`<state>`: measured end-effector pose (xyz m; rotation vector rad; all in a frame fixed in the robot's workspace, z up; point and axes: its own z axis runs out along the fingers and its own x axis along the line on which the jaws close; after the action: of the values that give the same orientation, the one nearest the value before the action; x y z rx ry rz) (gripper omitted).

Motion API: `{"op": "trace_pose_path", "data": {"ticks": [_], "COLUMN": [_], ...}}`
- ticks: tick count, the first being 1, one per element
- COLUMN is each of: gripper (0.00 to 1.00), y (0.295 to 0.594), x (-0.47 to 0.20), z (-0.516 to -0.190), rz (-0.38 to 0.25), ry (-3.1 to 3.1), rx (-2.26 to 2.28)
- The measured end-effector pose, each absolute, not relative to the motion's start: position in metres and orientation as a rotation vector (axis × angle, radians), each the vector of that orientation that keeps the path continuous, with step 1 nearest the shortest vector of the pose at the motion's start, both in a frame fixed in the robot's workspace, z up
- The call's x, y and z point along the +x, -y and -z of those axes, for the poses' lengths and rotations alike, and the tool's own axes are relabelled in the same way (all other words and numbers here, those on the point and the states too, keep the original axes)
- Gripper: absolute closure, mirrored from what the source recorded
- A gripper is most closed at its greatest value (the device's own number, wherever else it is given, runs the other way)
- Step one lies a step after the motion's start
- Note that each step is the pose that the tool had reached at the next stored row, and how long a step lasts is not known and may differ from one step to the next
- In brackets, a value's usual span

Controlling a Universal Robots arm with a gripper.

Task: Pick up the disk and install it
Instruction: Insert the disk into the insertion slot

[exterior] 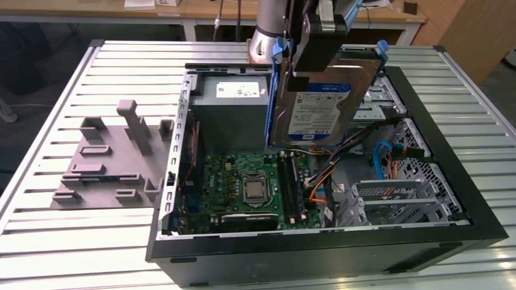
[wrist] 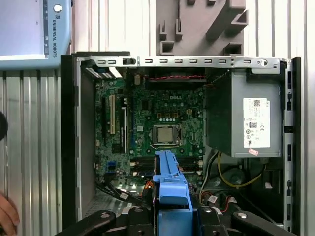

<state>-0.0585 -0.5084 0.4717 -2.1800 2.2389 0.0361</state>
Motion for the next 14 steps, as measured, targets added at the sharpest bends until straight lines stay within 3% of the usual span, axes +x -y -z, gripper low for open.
{"op": "trace_pose_path", "data": {"ticks": [14], "gripper": [0.64], "y": [0.526], "x": [-0.036], "z": [-0.468], "rz": [-0.038], "ry": [-2.240], "rx": [-2.181]}}
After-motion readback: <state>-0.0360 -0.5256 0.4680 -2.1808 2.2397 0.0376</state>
